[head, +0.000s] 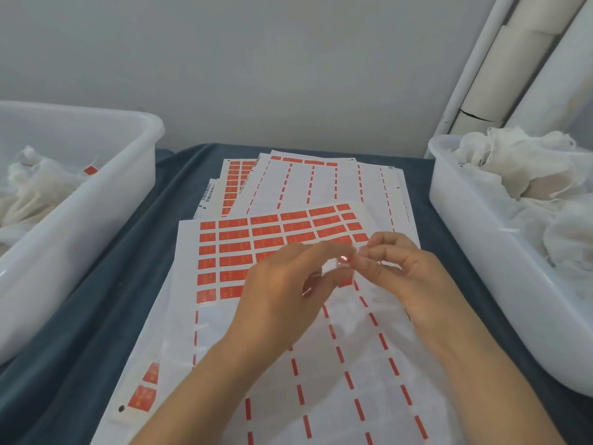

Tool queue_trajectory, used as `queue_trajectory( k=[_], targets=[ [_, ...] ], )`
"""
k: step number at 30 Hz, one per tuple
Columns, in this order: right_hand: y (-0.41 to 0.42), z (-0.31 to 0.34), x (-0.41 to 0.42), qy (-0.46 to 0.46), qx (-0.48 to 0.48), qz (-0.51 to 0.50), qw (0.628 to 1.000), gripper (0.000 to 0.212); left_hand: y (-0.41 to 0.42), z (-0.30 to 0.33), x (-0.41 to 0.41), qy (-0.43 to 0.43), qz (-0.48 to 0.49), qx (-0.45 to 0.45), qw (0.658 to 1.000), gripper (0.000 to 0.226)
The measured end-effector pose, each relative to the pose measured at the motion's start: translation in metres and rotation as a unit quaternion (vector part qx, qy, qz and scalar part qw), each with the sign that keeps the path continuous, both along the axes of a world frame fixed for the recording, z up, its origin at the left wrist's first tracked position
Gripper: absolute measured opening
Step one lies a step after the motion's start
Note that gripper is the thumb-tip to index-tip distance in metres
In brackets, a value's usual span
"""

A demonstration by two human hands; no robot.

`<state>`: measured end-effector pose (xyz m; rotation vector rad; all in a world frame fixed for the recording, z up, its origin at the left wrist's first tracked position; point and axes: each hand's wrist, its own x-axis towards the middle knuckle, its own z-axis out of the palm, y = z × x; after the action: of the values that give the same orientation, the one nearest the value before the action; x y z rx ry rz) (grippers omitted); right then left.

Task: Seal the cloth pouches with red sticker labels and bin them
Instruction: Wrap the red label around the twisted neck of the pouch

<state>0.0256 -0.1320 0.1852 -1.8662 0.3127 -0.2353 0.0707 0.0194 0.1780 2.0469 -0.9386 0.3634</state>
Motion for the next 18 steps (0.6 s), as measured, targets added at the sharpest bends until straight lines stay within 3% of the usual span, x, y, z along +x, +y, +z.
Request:
queue_trajectory(
  k=[5,8,10,13,16,18],
  targets=[
    [0.002,-0.002,0.002,-0.051,-0.115,-0.025,0.992,0.024,-0.001,-0.002,0.001,-0.010,0.002,-0.010,1.000,0.033],
    [0.004,-0.004,0.001,-0.110,-0.204,-0.059,0.971,0.018,0.000,-0.005,0.002,-0.030,0.021,-0.014,0.999,0.025],
    [0.004,-0.003,0.000,-0.137,-0.215,-0.078,0.964,0.016,0.001,-0.003,0.002,-0.014,0.032,-0.020,0.999,0.023],
    [0.004,0.002,-0.002,-0.141,-0.102,-0.084,0.981,0.022,-0.002,0.002,-0.002,0.158,0.034,-0.103,0.982,0.023],
    [0.010,0.006,-0.006,-0.146,0.074,-0.045,0.985,0.029,-0.006,0.007,-0.004,0.356,0.027,-0.233,0.904,0.014],
    [0.015,0.005,-0.007,-0.148,0.097,-0.024,0.984,0.028,-0.005,0.009,-0.005,0.447,0.024,-0.280,0.849,0.023]
  ],
)
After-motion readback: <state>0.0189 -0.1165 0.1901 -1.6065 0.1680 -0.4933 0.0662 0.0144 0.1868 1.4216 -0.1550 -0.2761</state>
